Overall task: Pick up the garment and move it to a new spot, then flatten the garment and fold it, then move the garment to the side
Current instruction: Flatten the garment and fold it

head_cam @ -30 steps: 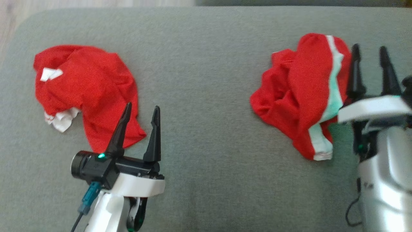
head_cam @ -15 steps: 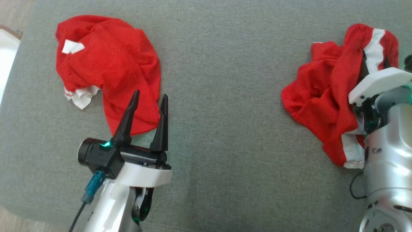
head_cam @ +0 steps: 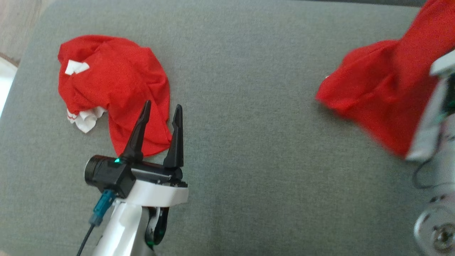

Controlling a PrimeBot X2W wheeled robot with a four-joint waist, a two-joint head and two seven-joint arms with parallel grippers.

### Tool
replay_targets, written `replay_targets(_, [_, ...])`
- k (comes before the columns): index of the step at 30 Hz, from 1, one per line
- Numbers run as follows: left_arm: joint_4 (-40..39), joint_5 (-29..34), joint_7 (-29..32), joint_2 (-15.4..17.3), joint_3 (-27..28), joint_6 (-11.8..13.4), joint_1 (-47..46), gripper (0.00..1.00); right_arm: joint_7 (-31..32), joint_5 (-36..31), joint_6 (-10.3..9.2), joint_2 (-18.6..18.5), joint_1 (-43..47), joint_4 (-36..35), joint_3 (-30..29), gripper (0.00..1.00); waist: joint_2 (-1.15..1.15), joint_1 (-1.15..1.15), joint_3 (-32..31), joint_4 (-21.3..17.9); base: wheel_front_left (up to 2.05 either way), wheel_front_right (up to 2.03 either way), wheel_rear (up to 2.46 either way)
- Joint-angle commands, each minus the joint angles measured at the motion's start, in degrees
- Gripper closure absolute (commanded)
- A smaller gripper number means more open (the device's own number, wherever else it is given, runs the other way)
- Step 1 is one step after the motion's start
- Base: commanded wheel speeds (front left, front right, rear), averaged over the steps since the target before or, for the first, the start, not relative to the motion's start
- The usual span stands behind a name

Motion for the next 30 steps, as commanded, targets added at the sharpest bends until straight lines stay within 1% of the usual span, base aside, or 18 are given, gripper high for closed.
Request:
replay_targets(1, [-1.9, -0.1, -0.4, 0.2, 1.8, 0.4, -0.4, 0.00, -0.8, -0.9, -0.04, -1.0, -3.9, -3.2, 2.1, 1.00, 0.00, 0.00, -1.4, -0.7, 0.00, 0.00, 0.00])
replay_targets(3, [-2.0, -0.1, -0.4, 0.2, 1.9, 0.4, 0.2, 0.00, -0.9, -1.7, -0.04, -2.2, -5.2, -5.6, 4.6, 1.00, 0.00, 0.00, -2.6, -0.9, 0.00, 0.00, 0.00])
replay_targets(5, [-2.1, -0.1, -0.4, 0.2, 2.0, 0.5, 1.0, 0.00, -0.5, -2.4, -0.04, -3.1, -5.8, -8.2, 8.4, 1.00, 0.00, 0.00, -3.9, -1.0, 0.00, 0.00, 0.00])
replay_targets(7, [-2.2, -0.1, -0.4, 0.2, 2.2, 0.6, 1.8, 0.00, 0.8, -2.3, -0.04, -2.9, -5.1, -10.9, 12.6, 1.00, 0.00, 0.00, -5.0, -0.9, 0.00, 0.00, 0.00])
replay_targets(10, [-2.5, -0.2, -0.4, 0.2, 2.7, 0.6, 3.0, 0.00, 4.0, -1.1, -0.04, -2.4, -1.6, -13.7, 20.5, 1.00, 0.00, 0.00, -6.1, -0.7, 0.00, 0.00, 0.00])
replay_targets(13, [-2.8, -0.1, -0.4, 0.2, 3.0, 0.4, 3.4, 0.00, 6.9, 2.0, -0.04, -2.3, 3.5, -14.4, 29.0, 1.00, 0.00, 0.00, -6.3, 0.1, 0.00, 0.00, 0.00])
replay_targets(15, [-3.2, -0.1, -0.4, 0.2, 3.5, 0.2, 3.3, 0.00, 8.3, 4.6, -0.04, -2.4, 7.2, -13.3, 34.2, 1.00, 0.00, 0.00, -6.1, 0.9, 0.00, 0.00, 0.00])
replay_targets(17, [-3.4, 0.3, -0.4, 0.2, 3.9, -0.2, 3.0, 0.00, 9.0, 7.9, -0.04, -1.6, 10.4, -11.2, 39.6, 1.00, 0.00, 0.00, -5.7, 1.6, 0.00, 0.00, 0.00])
replay_targets(22, [-2.9, 0.7, -0.4, 0.2, 3.5, -0.8, 2.6, 0.00, 8.6, 14.7, -0.04, 0.4, 14.4, -3.1, 52.7, 1.00, 0.00, 0.00, -5.0, 3.3, 0.00, 0.00, 0.00])
replay_targets(23, [-2.9, 0.5, -0.4, 0.2, 3.3, -0.7, 2.5, 0.00, 8.2, 15.8, -0.04, 0.6, 14.6, -1.5, 54.7, 0.43, 0.00, 0.00, -5.0, 3.6, 0.00, 0.00, 0.00])
replay_targets(24, [-2.8, 0.4, -0.4, 0.2, 3.0, -0.6, 2.5, 0.00, 7.7, 17.0, -0.04, 0.9, 14.6, -0.1, 56.4, 0.00, 0.00, 0.00, -4.9, 3.9, 0.00, 0.00, 0.00])
replay_targets(27, [-2.8, 0.2, -0.4, 0.2, 2.6, -0.3, 2.5, 0.00, 6.0, 19.1, -0.04, 1.2, 13.7, 3.0, 60.4, 0.00, 0.00, 0.00, -4.9, 4.2, 0.00, 0.00, 0.00])
replay_targets(30, [-2.9, 0.3, -0.4, 0.2, 3.0, 0.1, 2.8, 0.00, 3.7, 20.5, -0.04, 1.2, 12.6, 4.2, 61.5, 0.00, 0.00, 0.00, -5.0, 3.5, 0.00, 0.00, 0.00])
